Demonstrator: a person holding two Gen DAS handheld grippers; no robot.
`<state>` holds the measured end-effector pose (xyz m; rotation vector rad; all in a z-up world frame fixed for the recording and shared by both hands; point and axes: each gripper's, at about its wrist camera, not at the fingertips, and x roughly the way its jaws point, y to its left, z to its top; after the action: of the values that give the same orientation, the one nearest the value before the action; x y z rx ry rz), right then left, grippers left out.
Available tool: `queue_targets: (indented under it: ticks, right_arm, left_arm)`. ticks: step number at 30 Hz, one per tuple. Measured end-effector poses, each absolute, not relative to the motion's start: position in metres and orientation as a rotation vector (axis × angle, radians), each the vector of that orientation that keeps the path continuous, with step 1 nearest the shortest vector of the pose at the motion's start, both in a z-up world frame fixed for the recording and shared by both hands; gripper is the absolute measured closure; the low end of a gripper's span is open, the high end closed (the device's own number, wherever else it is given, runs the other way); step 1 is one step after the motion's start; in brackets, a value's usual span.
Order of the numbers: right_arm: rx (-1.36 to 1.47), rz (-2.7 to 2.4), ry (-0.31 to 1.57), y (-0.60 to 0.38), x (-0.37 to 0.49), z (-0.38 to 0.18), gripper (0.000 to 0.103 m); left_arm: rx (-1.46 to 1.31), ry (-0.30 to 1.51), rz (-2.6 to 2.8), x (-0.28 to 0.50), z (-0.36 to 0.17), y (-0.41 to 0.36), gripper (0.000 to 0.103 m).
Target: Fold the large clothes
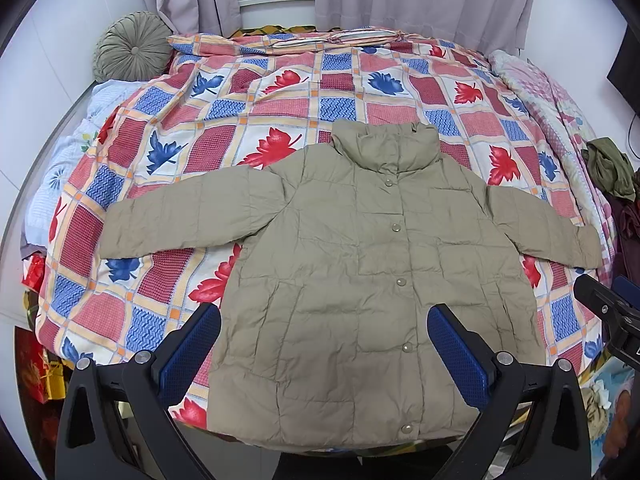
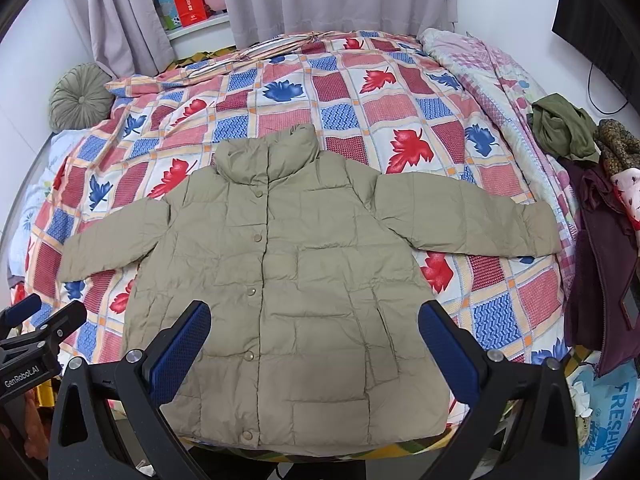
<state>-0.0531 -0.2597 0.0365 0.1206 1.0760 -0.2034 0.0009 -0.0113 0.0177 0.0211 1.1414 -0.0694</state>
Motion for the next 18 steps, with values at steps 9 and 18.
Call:
queue_targets:
  ticks: [9, 18]
  right_arm:
    - [0.118, -0.202, 1.073, -0.2597, -0.0538, 0.0369, 0.0]
    - [0.118, -0.203, 1.072, -0.2593, -0.054, 0.0371, 0.0]
  left_arm:
    - [0.021, 1.141, -0.069, 0.0007, 0.0177, -0.0107, 0.0]
    - [0.022, 1.142, -0.07, 0.0005, 0.0177, -0.0113, 0.0]
